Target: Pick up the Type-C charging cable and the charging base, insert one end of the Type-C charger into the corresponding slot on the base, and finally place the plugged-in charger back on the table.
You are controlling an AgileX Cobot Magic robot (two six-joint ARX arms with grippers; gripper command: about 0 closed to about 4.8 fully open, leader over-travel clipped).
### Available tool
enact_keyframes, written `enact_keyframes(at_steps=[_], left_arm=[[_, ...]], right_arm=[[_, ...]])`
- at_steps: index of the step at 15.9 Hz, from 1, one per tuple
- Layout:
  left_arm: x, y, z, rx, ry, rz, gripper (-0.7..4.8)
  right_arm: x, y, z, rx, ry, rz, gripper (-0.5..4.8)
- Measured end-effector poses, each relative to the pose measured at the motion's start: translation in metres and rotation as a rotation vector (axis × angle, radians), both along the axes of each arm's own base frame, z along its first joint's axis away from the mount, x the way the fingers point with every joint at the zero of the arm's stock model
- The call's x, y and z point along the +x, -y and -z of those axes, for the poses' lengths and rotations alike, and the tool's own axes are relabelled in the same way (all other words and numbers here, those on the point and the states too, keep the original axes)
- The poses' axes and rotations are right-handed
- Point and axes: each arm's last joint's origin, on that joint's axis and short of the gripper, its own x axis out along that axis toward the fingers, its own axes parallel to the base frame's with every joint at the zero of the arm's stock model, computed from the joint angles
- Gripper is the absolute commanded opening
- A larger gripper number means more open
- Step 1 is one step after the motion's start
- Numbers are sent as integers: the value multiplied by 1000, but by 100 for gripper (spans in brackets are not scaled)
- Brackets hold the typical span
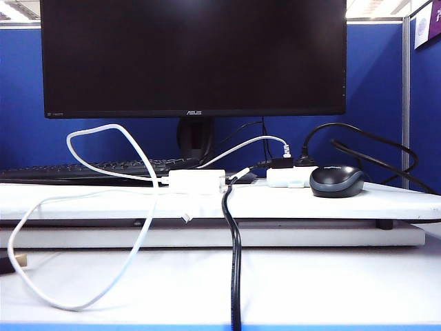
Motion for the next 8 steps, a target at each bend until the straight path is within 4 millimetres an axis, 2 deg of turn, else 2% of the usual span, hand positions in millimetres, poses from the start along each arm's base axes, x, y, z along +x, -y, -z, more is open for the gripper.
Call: enact_keyframes(at_steps=[1, 2, 4, 5, 6, 8], left_arm=[[-31, -7, 0, 22, 78, -110, -6], [-64, -14, 6, 59, 126, -233, -6], [-107, -25, 22, 123, 118, -413, -6], [-123, -30, 32, 158, 95, -506, -6], [-150, -37, 50, 215, 53, -628, -6], [-188, -46, 71, 258, 74, -743, -6]], right_arm=[[-28, 26, -1, 28, 24, 28, -1], [-51, 46, 6, 35, 31, 36, -1], [-66, 60, 37, 11, 1, 31, -1], [-68, 60, 52, 3, -17, 19, -1], [-63, 56, 86, -11, -66, 3, -1], [-47, 40, 153, -56, -141, -28, -1]])
